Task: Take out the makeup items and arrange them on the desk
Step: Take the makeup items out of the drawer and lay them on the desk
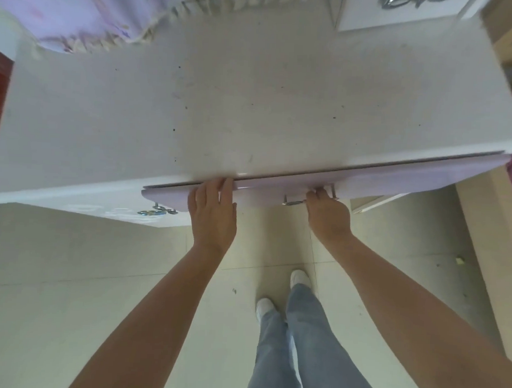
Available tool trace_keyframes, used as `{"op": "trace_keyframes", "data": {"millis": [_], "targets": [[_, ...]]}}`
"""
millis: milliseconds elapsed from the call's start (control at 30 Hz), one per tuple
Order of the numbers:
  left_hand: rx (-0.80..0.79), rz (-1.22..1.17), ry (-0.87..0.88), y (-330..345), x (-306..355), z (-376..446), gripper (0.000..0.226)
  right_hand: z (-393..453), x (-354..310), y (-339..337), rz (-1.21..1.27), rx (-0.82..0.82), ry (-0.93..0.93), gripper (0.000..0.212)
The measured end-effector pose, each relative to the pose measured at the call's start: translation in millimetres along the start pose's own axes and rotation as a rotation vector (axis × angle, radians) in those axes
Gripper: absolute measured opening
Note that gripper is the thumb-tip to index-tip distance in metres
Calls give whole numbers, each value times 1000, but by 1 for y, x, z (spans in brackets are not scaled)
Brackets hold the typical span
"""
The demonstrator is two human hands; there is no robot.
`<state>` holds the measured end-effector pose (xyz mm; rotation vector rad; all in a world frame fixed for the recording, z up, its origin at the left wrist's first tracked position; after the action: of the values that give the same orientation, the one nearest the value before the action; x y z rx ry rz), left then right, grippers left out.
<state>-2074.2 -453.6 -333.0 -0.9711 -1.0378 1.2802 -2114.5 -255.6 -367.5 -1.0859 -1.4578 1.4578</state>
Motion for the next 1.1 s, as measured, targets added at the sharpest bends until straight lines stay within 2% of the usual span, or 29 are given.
{"op": "trace_keyframes", "data": {"millis": [100, 333, 433, 500, 667, 900, 1100], "targets": [[0, -18, 62, -7, -9, 4, 30, -12, 0, -2, 5, 32, -5, 43], [-140, -72, 234, -30, -12, -36, 23, -69, -7, 0, 28, 104, 3, 34], [-127, -91, 285, -35, -8, -58, 23, -94, -10, 8, 18, 113, 11, 35], [-104, -102, 301, -37, -6, -68, 13, -104, -12, 11, 22, 105, 28, 36], [-192, -118, 292, -32, -7, -75, 35, -108, -17, 12, 27, 76, 64, 38], [-212, -146, 333, -30, -9, -75, 35, -109, -18, 10, 27, 107, 74, 36], [-142, -170, 389, -10, -9, -87, 39, -111, -19, 23, 84, 86, 102, 41]]}}
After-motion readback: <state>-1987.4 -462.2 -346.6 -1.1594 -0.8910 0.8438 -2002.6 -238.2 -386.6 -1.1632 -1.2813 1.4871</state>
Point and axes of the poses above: each hand's wrist, its own z-axis towards the middle knuckle, its own y-axis out of the palm, x = y × z, the point moved 1 cm from there along z, towards the middle knuckle, and after that the axes turned 2 degrees about -x, right-handed, at the moved point
